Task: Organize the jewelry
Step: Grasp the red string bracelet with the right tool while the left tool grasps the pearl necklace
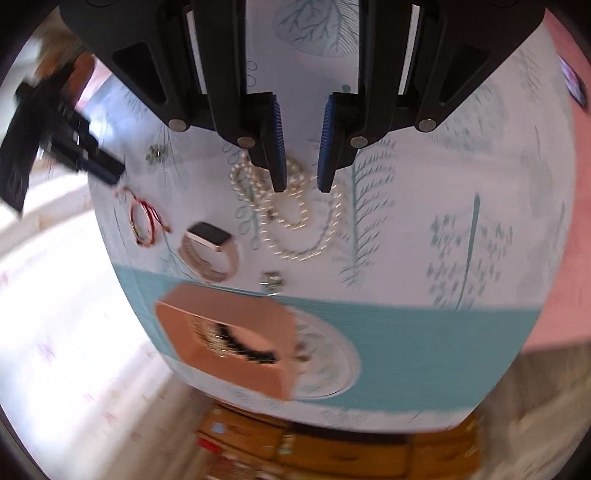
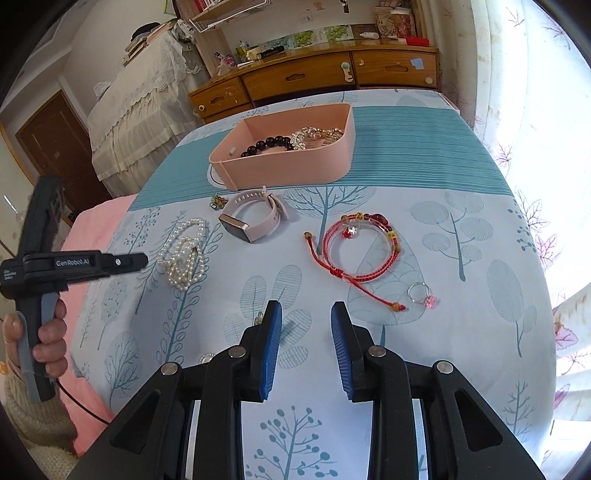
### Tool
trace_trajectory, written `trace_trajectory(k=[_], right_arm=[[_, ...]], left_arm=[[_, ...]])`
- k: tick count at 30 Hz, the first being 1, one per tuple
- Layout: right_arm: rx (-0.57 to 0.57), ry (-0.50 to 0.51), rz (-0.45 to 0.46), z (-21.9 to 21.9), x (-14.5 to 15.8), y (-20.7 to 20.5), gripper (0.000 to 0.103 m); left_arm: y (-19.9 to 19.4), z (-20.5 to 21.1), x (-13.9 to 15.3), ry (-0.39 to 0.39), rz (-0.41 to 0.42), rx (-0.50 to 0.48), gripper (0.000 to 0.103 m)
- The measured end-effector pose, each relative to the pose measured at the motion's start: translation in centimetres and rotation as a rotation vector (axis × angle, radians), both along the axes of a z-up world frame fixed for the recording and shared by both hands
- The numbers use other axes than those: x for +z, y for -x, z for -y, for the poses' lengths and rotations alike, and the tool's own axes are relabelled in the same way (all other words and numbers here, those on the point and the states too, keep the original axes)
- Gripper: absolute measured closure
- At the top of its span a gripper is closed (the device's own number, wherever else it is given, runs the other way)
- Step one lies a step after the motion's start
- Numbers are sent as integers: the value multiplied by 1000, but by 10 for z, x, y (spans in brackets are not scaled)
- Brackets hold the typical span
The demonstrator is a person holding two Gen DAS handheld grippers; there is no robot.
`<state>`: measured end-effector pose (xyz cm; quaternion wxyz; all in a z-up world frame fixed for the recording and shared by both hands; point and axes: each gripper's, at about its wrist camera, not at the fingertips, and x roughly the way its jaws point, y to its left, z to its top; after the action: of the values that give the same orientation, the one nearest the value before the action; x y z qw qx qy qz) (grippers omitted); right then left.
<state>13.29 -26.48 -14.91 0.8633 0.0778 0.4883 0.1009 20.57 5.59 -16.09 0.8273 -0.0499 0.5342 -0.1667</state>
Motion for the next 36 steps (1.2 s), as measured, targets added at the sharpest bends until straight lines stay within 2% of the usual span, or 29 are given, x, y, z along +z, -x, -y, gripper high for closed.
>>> trace_trajectory(k=[4,8,12,19,23,30,36], right_arm=[[10,10,-1,0,-1,-13,75],[18,21,14,0,3,-24,75],[27,24,21,-1,4,-29,75],[41,23,-2,-4,-1,-41,75],[33,13,-21,-2,-4,-49,75],[31,10,-39,-1,-8,-57,75],[23,-11,-83,5,-13,-70,75]], left_arm=[[10,23,6,-146,99,-241,89],[12,27,-7,-244,97,-375,89],[5,24,-21,-290,68,-434,89],[1,36,-30,-349,104,-558,89],[-1,47,-37,-417,107,-639,89],[-2,62,-38,-469,100,-749,89],[-4,70,-39,-463,24,-831,89]])
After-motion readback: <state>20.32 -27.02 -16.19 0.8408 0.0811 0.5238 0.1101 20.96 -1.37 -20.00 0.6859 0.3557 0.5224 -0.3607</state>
